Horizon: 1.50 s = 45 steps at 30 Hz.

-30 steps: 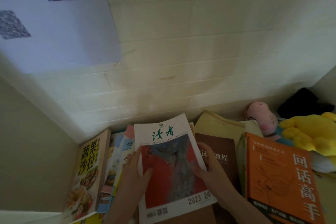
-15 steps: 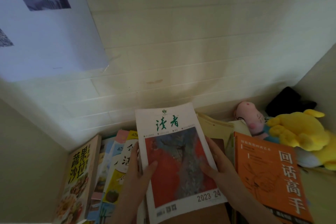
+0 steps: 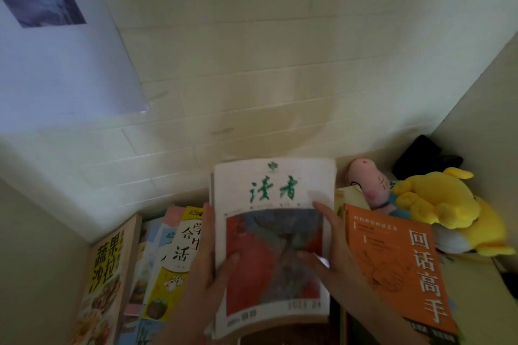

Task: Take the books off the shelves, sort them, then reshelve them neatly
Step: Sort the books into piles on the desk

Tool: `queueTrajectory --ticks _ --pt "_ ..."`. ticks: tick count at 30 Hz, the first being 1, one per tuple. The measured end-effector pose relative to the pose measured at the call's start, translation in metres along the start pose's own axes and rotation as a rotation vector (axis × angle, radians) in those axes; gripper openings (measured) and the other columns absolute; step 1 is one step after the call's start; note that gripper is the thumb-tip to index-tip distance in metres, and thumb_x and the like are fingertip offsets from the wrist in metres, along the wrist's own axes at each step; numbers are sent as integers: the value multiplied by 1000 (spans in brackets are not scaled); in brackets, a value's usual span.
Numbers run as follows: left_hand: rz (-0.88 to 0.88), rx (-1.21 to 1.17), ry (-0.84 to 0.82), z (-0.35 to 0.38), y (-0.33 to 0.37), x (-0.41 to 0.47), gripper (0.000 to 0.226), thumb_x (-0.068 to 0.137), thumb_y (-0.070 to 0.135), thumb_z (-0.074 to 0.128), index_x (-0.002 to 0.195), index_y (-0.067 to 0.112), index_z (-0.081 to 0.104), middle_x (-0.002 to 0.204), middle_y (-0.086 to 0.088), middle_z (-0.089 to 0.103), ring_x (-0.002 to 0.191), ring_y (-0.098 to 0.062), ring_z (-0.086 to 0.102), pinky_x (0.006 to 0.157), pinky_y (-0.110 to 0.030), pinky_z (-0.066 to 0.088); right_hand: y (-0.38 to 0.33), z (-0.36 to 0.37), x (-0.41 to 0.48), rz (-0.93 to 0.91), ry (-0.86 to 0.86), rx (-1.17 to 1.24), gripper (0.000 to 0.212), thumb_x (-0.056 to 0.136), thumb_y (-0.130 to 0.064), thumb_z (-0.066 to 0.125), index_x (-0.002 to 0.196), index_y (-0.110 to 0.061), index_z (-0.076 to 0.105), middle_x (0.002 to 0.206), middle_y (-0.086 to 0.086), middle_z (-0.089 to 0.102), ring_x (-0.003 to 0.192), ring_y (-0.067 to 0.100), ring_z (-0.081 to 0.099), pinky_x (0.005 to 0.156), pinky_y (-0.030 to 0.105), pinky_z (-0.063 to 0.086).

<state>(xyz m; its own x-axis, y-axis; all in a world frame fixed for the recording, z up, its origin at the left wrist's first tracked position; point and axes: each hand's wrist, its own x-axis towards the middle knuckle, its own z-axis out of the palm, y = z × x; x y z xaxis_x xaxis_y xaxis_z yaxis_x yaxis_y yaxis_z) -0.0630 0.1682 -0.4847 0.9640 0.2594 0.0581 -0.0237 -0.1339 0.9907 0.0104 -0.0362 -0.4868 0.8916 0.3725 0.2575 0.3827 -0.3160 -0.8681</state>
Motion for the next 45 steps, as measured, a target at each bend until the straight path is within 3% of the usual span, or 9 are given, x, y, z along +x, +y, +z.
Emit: queueTrajectory --ticks 11,14,20,26,30,36,39,42,45 --pt "46 -70 32 3 23 0 87 83 14 52 149 41 2 130 28 48 117 7 51 94 -21 49 9 -6 2 -302 244 -166 64 87 -33 64 132 -50 23 127 -31 33 113 -2 44 85 42 50" --pt "27 65 -2 0 5 -1 86 84 26 57 135 68 2 125 50 36 116 24 39 96 -8 41 23 -3 -9 -189 216 -319 54 86 -60 56 131 -57 26 121 -14 42 108 17 49 82 50 50" --pt "-15 173 -24 16 -11 -6 81 81 38 53 114 84 -5 126 62 8 139 4 20 114 -37 29 43 -2 -25 -160 226 -303 61 82 -54 59 131 -54 24 125 -24 40 110 8 46 93 34 42" --pt "56 334 40 25 -18 -4 62 71 87 28 108 83 -22 138 41 -8 135 14 -2 114 -25 13 43 1 -17 -122 261 -239 52 86 -62 52 130 -54 24 131 -30 30 119 3 40 93 35 44" --pt "50 215 57 30 -10 5 64 88 56 44 106 88 -9 139 41 5 139 -12 13 116 -42 24 38 0 -10 -79 283 -219 60 85 -60 56 135 -52 23 138 -30 26 129 12 37 99 50 44" --pt "37 310 118 28 -19 0 92 94 18 49 104 88 -9 140 15 7 138 -18 10 115 -50 24 32 6 -11 -141 334 -277 76 82 -19 72 134 -46 24 137 -42 19 127 -18 25 107 19 33" --pt "68 308 105 31 -15 4 56 91 56 37 112 85 -6 142 24 13 136 5 17 111 -33 27 33 3 -5 -12 341 -258 74 81 -31 72 129 -58 22 130 -33 31 119 -6 36 99 37 43" --pt "87 269 57 31 -15 16 76 94 19 43 119 82 8 117 58 27 107 32 33 86 2 37 32 -5 4 18 254 -203 74 83 -24 73 129 -61 28 126 -36 33 117 -3 41 96 29 44" --pt "49 249 -28 32 -12 25 78 94 13 50 117 82 21 111 56 37 107 27 40 85 0 38 34 -17 5 178 124 118 71 85 -8 69 130 -54 39 133 -24 36 126 9 45 89 38 56"
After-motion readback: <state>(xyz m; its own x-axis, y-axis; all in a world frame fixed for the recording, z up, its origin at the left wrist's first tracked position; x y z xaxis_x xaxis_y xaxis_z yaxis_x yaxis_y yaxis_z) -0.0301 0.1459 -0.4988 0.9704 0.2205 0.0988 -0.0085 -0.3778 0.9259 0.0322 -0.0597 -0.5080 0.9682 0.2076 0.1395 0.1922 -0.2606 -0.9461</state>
